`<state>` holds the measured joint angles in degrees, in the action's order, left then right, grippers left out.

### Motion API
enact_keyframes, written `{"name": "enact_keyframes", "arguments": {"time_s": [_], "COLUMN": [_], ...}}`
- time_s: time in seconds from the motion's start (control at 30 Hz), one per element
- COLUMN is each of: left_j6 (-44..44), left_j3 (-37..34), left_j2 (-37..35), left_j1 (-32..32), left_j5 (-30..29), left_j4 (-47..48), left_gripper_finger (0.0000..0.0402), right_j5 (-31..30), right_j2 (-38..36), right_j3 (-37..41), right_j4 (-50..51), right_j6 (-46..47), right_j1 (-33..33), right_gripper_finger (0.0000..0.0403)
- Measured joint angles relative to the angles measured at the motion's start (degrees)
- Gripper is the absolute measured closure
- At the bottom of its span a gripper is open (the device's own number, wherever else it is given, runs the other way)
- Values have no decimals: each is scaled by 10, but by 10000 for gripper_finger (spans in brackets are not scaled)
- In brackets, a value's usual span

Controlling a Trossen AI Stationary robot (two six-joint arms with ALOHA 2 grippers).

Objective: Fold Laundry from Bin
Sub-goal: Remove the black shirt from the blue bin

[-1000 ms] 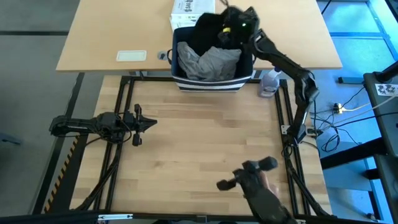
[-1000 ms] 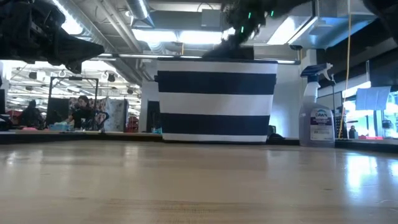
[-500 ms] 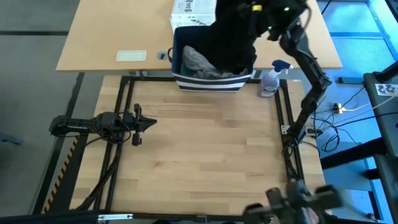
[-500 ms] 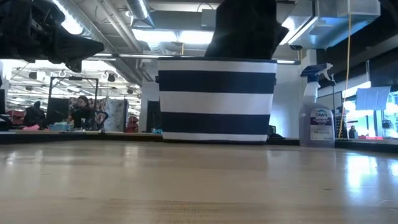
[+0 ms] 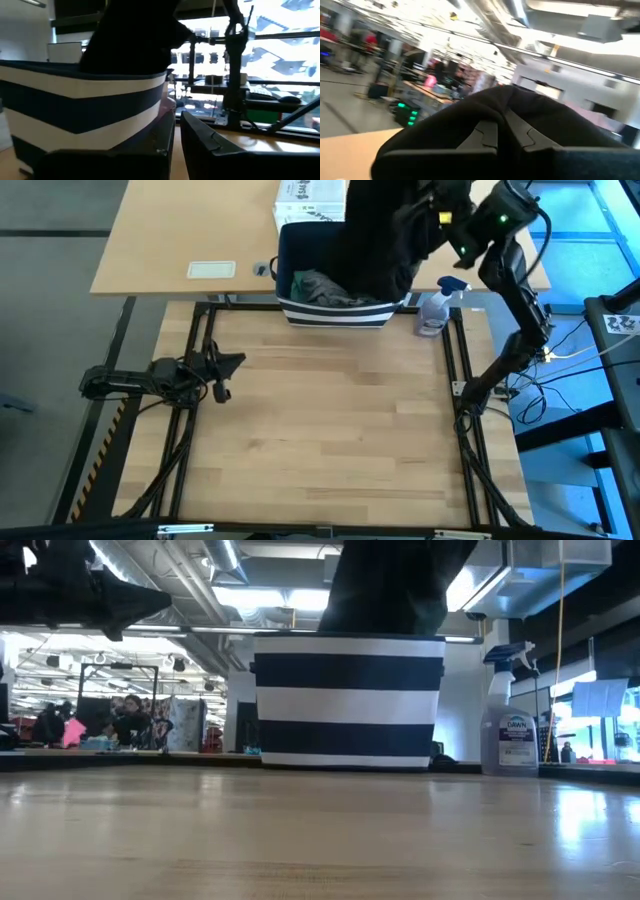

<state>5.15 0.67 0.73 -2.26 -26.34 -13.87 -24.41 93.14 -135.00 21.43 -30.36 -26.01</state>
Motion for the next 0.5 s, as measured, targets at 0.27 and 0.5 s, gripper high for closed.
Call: {"name": "enact_keyframes", "arguments": {"time_s": [0.27, 0.5], "left_j6": [0, -16], "left_j3": [0, 0], "left_j2": [0, 0], "left_j1": [0, 0], "left_j5": [-10, -6], "left_j4": [0, 1], "left_gripper_finger": [331, 306], "right_j5": [-31, -26], "right_j2": [18, 71], "right_j3": [0, 0], "right_j4": [11, 40], "right_j6": [-15, 16], "right_j1": [5, -76], "right_gripper_finger": [402, 403]}}
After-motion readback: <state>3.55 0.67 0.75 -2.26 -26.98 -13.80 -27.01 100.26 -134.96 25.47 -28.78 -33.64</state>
